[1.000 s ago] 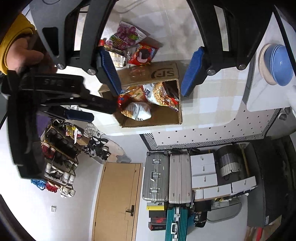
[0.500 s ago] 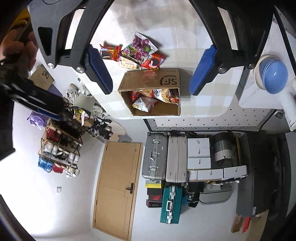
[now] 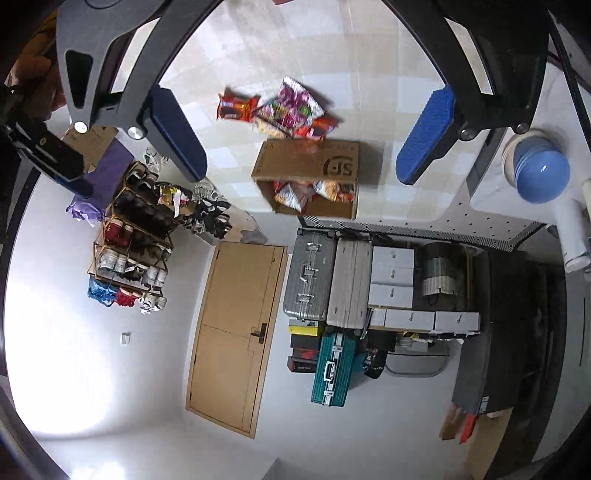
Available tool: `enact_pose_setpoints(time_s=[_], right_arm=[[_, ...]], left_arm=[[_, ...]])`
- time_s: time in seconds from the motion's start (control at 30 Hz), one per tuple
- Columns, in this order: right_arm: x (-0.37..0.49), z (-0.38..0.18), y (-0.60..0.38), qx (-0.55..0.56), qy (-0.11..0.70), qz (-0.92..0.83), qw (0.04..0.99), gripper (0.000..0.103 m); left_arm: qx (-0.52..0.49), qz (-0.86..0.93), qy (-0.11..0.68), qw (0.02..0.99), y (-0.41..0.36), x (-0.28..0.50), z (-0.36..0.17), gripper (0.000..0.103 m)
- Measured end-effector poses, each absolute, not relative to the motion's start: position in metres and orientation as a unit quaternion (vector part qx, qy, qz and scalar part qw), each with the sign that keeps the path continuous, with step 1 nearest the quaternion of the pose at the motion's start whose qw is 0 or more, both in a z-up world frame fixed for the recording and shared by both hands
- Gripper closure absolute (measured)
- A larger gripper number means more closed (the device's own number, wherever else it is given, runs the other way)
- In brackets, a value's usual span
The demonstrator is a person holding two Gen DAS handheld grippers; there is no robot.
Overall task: Organize snacks
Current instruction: 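Move both grippers back toward the remaining snacks beside the box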
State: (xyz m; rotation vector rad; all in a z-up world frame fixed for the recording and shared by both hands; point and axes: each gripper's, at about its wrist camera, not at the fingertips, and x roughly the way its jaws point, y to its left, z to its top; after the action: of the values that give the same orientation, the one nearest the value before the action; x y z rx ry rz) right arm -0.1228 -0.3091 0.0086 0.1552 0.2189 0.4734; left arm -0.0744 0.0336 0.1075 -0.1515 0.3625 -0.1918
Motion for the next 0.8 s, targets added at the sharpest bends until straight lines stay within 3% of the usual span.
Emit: enact_pose_setpoints(time_s=[0.37, 0.8], right_arm=[[-0.106, -0.065, -0.308, 0.108, 0.172, 0.234, 0.951, 0.001], [-0.074, -0.102, -0.317, 0.129, 0.215, 0.214, 0.944, 0.001]], left_arm=[[-0.036, -0.063, 0.270, 0.960, 0.008, -0.060, 0.002, 0.001], [-0.034, -0.074, 0.322, 0.943, -0.012, -0.012, -0.034, 0.001]])
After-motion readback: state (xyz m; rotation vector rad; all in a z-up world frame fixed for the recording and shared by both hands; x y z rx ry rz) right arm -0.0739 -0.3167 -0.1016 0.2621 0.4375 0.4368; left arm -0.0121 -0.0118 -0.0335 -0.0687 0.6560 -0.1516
